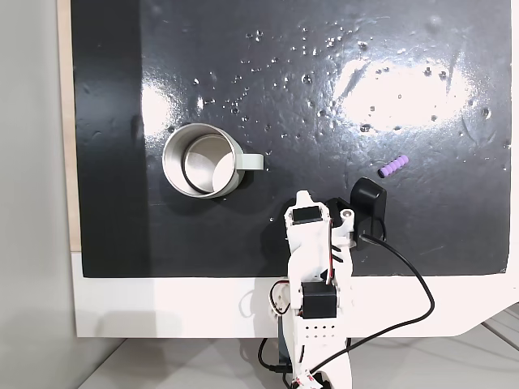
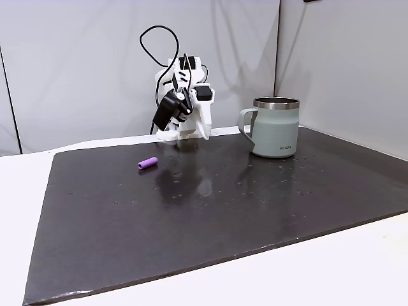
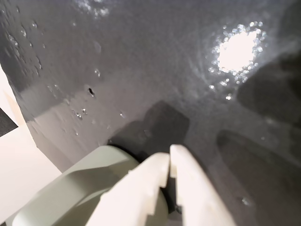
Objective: Grasp a pengrip and put it in the cup.
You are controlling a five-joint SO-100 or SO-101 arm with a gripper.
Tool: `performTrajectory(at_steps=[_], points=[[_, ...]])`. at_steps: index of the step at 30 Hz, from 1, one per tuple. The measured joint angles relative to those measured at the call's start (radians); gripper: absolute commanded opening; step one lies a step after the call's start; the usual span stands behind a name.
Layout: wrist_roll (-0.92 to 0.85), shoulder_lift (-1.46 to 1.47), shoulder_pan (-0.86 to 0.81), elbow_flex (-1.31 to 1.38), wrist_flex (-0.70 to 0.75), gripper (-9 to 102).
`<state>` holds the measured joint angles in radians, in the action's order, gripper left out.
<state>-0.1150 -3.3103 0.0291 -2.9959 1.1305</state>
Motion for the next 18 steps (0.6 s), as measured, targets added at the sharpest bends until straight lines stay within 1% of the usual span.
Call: performTrajectory(at_steps=[18], points=[[-0.015,0.0,0.002,0.0,0.0,0]])
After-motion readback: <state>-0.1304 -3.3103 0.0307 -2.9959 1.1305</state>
